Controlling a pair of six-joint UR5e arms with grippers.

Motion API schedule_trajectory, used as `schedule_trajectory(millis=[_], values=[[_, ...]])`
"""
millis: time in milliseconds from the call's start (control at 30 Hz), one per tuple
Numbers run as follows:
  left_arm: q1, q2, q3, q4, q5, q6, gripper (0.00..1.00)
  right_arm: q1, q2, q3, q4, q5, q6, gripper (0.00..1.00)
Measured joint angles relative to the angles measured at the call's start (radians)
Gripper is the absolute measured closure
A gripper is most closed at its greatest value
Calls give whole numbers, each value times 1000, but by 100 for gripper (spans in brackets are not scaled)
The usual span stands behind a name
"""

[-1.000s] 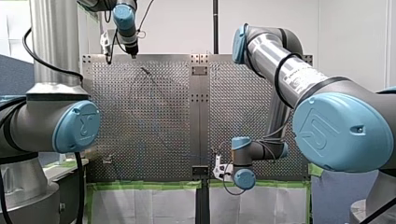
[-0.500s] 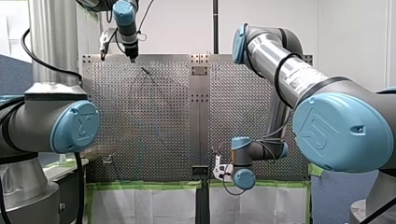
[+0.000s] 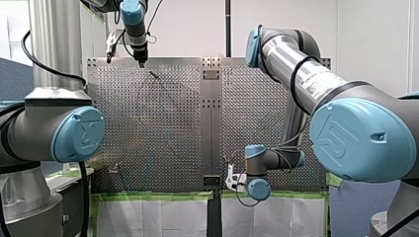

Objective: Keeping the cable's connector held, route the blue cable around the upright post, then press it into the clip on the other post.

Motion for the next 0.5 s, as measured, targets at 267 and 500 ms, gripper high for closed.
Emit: schedule_trajectory(millis=[267,500], values=[[-10,0,0,0,-1,-30,0,0,0,0,0,0,1,100],[-15,0,0,0,-19,-53,0,0,0,0,0,0,0,100]])
